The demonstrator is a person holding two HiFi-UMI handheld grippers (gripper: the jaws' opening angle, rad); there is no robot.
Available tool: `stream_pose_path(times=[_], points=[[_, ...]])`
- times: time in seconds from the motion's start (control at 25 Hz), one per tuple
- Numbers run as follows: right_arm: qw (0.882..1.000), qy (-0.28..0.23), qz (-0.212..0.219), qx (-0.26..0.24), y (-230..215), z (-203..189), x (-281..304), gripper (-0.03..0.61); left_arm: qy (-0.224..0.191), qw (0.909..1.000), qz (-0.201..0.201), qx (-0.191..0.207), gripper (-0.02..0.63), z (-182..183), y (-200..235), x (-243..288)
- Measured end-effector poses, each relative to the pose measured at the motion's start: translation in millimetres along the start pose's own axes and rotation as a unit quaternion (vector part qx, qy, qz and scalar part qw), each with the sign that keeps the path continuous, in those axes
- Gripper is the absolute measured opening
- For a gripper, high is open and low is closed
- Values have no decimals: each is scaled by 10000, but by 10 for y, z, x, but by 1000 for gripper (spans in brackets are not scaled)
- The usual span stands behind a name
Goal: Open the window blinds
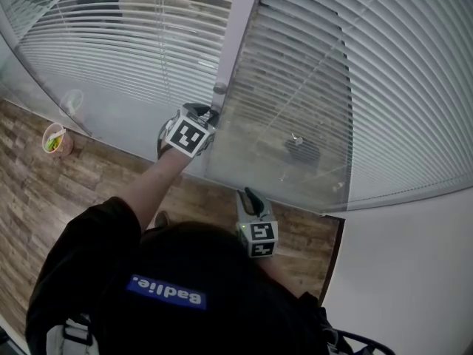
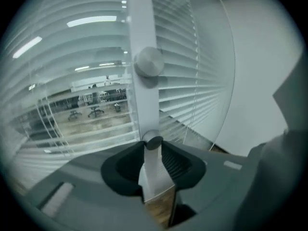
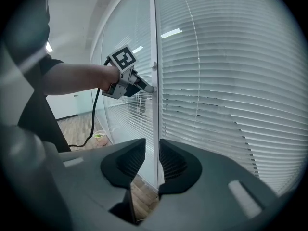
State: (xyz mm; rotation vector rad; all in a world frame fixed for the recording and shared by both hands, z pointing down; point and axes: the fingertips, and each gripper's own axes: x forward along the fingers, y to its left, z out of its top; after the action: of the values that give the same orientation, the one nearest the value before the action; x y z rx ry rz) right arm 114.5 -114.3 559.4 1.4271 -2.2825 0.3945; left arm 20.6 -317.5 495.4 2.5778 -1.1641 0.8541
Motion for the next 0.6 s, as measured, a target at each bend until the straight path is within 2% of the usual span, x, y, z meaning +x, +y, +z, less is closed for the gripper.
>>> stream_pose_path(times=[0.04, 0.08, 0.12, 0.16, 0.24, 0.28, 0.32, 0.36, 0.44, 0.52, 0.6], points=[[10000, 9, 15, -2, 0, -4, -1, 95, -172, 9981, -246, -543, 117, 0, -14, -23], [10000, 23, 28, 0, -3, -10, -2, 99, -390, 9900, -571, -1227, 139, 7, -36, -38], [10000, 38, 41, 6, -6, -17, -2, 105, -641, 9734, -936, -1989, 172, 25, -58, -53], [10000, 53, 53, 14, -9, -25, -2, 110, -904, 9480, -1292, -2763, 192, 52, -69, -70], [9999, 75, 70, 21, -9, -41, -3, 114, -1361, 8828, -1826, -4107, 215, 88, -40, -86], [9999, 82, 73, 17, -8, -48, -5, 115, -1502, 8525, -1975, -4600, 215, 81, -13, -76], [9999, 85, 73, 12, -7, -52, -9, 115, -1578, 8292, -2056, -4952, 213, 58, 8, -54], [9999, 86, 71, 11, -8, -55, -15, 117, -1609, 8136, -2096, -5179, 211, 28, 17, -27], [9999, 81, 62, 23, -16, -59, -26, 117, -1672, 7947, -2153, -5424, 196, -8, 19, 12], [9999, 85, 62, 33, -25, -67, -33, 115, -1782, 7776, -2256, -5592, 142, 9, 28, 22], [9999, 102, 70, 43, -27, -83, -40, 115, -1794, 7683, -2341, -5681, 124, 31, 33, 26]])
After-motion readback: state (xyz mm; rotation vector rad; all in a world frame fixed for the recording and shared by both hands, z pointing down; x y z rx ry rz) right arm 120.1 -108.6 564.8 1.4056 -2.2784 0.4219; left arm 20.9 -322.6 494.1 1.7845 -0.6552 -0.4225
